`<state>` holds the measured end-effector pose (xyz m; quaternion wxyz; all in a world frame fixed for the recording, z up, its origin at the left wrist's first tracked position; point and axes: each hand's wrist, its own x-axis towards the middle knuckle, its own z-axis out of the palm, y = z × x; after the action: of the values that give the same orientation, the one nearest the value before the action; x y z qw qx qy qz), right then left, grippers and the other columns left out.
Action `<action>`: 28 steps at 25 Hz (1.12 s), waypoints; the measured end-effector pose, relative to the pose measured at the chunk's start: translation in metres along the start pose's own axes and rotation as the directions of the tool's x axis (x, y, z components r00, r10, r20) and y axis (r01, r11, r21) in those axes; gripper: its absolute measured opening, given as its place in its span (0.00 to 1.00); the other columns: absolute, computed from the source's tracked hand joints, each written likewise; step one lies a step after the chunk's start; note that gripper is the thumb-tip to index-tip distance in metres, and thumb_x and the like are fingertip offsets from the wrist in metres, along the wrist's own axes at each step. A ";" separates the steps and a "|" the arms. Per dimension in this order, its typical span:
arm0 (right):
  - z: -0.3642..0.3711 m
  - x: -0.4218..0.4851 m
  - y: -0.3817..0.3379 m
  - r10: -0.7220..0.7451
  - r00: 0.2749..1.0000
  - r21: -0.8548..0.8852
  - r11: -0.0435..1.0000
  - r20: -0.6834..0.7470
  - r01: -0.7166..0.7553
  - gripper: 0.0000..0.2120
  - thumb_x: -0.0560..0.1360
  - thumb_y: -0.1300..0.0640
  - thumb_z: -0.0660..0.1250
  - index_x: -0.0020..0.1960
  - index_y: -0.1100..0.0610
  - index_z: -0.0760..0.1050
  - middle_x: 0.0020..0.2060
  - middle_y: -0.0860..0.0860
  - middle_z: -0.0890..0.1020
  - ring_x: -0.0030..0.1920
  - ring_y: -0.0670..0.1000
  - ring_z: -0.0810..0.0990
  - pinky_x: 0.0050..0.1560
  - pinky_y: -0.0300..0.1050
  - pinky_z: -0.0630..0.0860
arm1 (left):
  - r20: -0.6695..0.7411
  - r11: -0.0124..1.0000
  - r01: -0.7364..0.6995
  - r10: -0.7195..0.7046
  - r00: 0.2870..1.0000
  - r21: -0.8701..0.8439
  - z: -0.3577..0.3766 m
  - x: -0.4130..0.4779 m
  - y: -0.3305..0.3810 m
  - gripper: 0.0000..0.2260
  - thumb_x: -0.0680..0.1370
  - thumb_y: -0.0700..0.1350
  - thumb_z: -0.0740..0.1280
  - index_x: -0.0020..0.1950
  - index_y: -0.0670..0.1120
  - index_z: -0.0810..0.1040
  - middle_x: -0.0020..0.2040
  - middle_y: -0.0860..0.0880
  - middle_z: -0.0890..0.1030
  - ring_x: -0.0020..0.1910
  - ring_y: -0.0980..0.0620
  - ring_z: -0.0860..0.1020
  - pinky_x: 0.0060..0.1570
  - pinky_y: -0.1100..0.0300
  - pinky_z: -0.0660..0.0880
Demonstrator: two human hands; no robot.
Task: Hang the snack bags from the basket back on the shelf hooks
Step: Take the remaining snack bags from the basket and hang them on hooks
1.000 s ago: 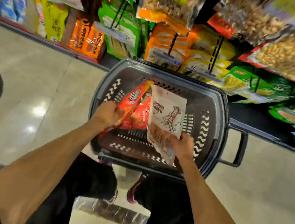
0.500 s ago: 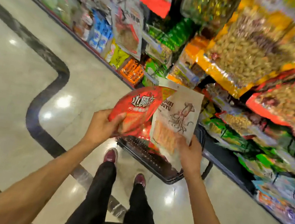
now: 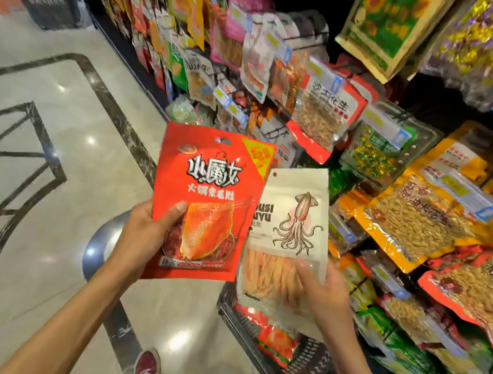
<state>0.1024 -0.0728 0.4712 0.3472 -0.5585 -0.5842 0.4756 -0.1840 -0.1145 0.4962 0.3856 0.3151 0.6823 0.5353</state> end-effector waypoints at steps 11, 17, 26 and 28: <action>0.120 -0.003 -0.119 -0.160 0.986 0.023 0.987 -0.038 0.161 0.07 0.78 0.56 0.68 0.50 0.44 0.79 0.42 0.34 0.85 0.43 0.36 0.83 0.39 0.32 0.75 | -0.119 0.982 -0.139 0.125 0.985 -0.124 -0.168 0.035 0.038 0.05 0.79 0.50 0.67 0.51 0.51 0.81 0.43 0.54 0.86 0.41 0.53 0.85 0.35 0.66 0.79; 0.185 0.007 -0.158 -0.190 0.981 0.027 0.981 -0.048 0.191 0.06 0.77 0.57 0.68 0.50 0.47 0.80 0.42 0.36 0.85 0.39 0.36 0.83 0.36 0.29 0.74 | -0.091 0.982 -0.131 0.119 0.989 -0.139 -0.222 0.071 0.045 0.05 0.79 0.50 0.67 0.51 0.51 0.80 0.40 0.58 0.86 0.39 0.55 0.85 0.33 0.69 0.78; 0.242 0.093 -0.209 -0.180 0.973 0.194 0.959 -0.142 0.206 0.26 0.65 0.33 0.74 0.58 0.46 0.82 0.54 0.49 0.86 0.56 0.54 0.84 0.58 0.57 0.77 | -0.103 0.967 -0.112 0.090 0.991 -0.229 -0.259 0.193 0.069 0.05 0.79 0.48 0.68 0.50 0.47 0.81 0.41 0.53 0.87 0.38 0.51 0.85 0.35 0.62 0.80; 0.254 0.125 -0.218 -0.156 0.973 0.205 0.960 -0.172 0.190 0.20 0.69 0.38 0.74 0.56 0.47 0.82 0.53 0.49 0.86 0.55 0.54 0.84 0.57 0.56 0.76 | -0.105 0.970 -0.109 0.087 0.991 -0.219 -0.267 0.233 0.074 0.06 0.78 0.49 0.68 0.50 0.48 0.82 0.42 0.52 0.87 0.40 0.50 0.86 0.41 0.56 0.81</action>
<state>-0.2224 0.0238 0.5835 0.4913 -0.4985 -0.5460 0.4605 -0.5307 -0.0319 0.5594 0.3591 0.2775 0.6187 0.6414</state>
